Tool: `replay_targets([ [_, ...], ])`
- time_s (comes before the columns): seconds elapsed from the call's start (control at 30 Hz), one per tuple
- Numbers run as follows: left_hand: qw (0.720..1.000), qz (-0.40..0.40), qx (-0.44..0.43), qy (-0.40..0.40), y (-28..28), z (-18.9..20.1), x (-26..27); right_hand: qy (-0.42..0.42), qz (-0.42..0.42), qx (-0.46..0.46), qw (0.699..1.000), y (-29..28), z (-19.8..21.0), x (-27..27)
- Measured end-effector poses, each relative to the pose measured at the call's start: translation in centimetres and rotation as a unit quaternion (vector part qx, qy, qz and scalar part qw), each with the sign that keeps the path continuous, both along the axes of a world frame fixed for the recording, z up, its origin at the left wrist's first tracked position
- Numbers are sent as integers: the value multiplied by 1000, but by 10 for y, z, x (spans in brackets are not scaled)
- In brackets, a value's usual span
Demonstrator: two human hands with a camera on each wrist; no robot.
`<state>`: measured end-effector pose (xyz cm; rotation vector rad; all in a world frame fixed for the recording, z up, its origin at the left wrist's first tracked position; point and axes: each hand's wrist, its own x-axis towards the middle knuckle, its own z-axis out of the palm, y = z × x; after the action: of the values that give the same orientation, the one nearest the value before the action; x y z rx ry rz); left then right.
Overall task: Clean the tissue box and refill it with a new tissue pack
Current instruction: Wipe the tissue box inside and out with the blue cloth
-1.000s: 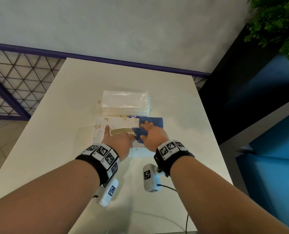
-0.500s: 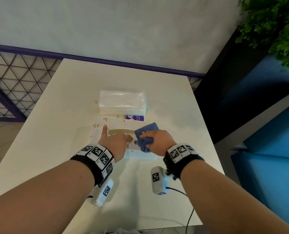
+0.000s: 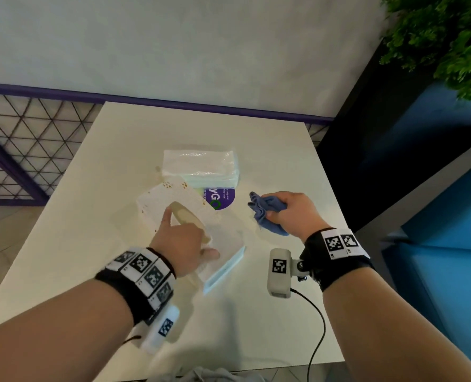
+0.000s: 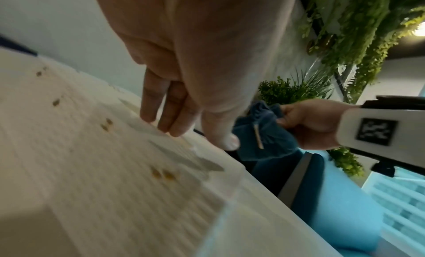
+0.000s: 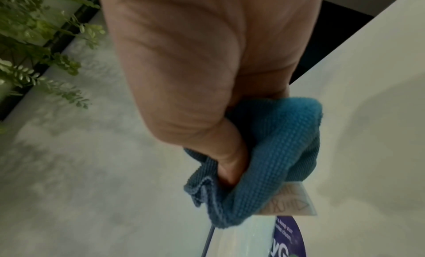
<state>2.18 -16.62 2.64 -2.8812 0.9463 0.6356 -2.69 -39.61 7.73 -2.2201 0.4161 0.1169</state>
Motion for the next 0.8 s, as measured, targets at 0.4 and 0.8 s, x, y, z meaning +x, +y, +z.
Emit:
replay_targets([
  [0.4, 991, -124, 50, 26, 15, 9, -3, -36, -3, 33, 999, 28, -7, 8],
  [0.8, 993, -72, 96, 10, 12, 5, 4, 175, 257, -250, 917, 83, -66, -2],
])
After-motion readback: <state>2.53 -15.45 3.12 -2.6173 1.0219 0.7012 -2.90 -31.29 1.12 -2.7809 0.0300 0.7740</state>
